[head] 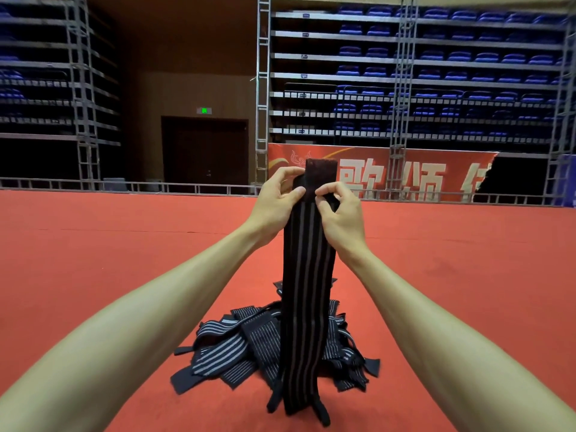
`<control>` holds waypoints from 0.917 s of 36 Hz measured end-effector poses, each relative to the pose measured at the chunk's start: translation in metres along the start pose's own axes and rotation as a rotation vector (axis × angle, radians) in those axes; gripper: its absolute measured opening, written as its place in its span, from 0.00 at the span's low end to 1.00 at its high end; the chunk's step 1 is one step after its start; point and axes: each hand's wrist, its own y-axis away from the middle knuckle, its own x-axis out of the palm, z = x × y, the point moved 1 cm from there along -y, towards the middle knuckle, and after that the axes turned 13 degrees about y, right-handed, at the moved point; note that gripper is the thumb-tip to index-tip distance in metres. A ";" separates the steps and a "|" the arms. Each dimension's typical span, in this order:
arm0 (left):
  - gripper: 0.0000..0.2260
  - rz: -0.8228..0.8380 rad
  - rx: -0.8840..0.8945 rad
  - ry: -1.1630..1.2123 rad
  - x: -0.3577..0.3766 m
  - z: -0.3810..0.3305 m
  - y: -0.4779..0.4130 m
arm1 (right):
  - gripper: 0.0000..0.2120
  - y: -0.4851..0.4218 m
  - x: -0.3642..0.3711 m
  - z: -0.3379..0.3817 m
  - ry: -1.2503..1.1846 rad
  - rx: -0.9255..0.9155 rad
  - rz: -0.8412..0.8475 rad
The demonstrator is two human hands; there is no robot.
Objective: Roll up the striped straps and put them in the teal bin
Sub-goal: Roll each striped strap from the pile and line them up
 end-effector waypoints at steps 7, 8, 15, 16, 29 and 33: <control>0.14 -0.014 0.027 -0.059 0.002 -0.001 0.000 | 0.09 -0.002 -0.004 0.002 -0.042 0.096 -0.099; 0.14 -0.019 0.028 -0.060 0.003 -0.002 0.001 | 0.09 -0.003 -0.006 0.003 -0.050 0.117 -0.102; 0.11 -0.096 0.013 -0.025 0.000 -0.003 -0.001 | 0.10 -0.005 -0.011 0.006 -0.058 0.132 -0.093; 0.12 -0.099 0.010 -0.025 -0.001 -0.003 -0.002 | 0.10 -0.004 -0.012 0.006 -0.065 0.132 -0.091; 0.14 -0.137 0.015 0.012 -0.012 0.001 -0.006 | 0.10 -0.003 -0.022 0.021 -0.299 0.109 0.056; 0.14 -0.056 0.027 0.080 -0.006 -0.001 0.000 | 0.11 -0.003 -0.017 0.018 -0.221 0.105 0.032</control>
